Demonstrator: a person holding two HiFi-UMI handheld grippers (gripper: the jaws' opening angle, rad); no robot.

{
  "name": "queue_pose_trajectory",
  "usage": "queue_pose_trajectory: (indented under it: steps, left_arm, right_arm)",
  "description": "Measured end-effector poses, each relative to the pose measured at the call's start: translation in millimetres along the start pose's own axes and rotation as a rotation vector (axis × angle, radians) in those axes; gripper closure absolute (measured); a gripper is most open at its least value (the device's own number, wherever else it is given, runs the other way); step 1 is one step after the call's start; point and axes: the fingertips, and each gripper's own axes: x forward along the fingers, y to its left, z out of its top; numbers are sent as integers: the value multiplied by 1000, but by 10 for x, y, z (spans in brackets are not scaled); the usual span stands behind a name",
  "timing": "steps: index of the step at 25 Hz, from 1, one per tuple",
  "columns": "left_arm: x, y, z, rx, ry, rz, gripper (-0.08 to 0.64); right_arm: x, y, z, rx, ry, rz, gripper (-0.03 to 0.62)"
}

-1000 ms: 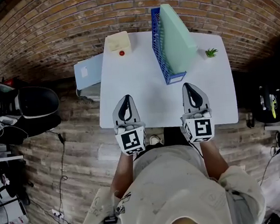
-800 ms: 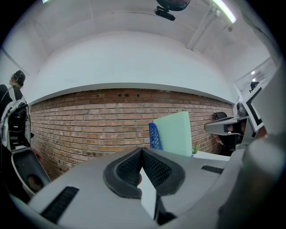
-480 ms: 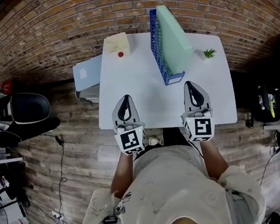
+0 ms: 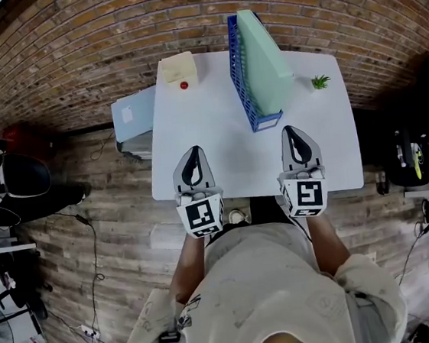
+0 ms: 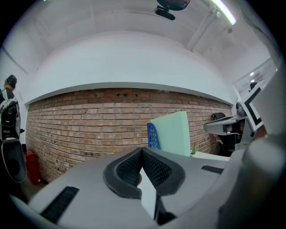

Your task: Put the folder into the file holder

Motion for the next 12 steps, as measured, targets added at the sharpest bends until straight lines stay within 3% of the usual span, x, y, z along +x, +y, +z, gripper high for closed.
queue_pose_trajectory:
  steps: [12]
  left_arm:
    - [-4, 27, -47, -8, 6, 4, 548]
  right_arm:
    - [8, -22, -7, 1, -6, -24, 572]
